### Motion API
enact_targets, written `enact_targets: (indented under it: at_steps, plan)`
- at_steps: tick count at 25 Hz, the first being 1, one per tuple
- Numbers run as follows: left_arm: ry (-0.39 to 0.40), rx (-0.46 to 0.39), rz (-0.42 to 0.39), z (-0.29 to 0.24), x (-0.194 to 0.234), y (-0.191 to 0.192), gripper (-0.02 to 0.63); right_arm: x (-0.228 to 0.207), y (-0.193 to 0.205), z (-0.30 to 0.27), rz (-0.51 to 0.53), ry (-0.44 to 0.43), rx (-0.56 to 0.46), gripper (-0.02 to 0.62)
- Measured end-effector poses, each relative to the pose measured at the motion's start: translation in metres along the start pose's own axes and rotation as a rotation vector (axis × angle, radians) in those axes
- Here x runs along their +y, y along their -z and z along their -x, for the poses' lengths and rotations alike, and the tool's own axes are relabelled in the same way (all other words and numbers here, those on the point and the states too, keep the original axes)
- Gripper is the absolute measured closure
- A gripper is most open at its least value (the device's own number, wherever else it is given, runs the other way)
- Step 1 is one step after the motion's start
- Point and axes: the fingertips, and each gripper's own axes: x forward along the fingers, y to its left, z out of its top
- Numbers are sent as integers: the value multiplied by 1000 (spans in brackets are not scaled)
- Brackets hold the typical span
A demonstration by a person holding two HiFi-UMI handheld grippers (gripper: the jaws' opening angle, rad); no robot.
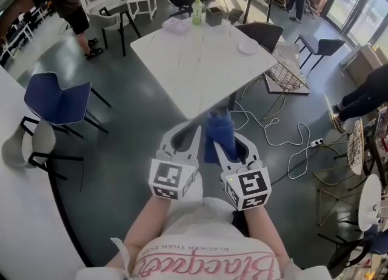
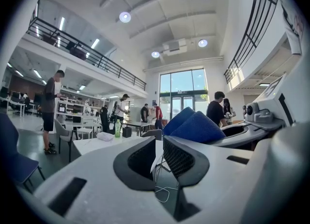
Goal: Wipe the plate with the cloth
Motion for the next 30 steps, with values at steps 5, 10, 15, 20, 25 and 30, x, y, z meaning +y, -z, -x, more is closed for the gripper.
enact_targets:
  at_steps: [5, 10, 15, 20, 25, 30]
  plan:
    - [19, 2, 3, -30, 3, -1, 563, -28, 1, -9, -13, 36, 0, 476]
    - [50, 1, 20, -72, 6, -4, 563, -63, 1, -23, -32, 75, 6, 476]
    - [86, 19, 39, -119, 13, -1, 563, -97, 1, -46, -46, 100, 19, 476]
    - [140, 48, 58, -173, 22, 0, 563, -137, -2, -75, -62, 138, 31, 476]
    - [190, 90, 68, -230, 32, 0, 563, -180, -11, -108, -72, 172, 42, 476]
    - [227, 112, 64, -285, 43, 0, 561, -222, -16, -142, -83, 198, 42, 476]
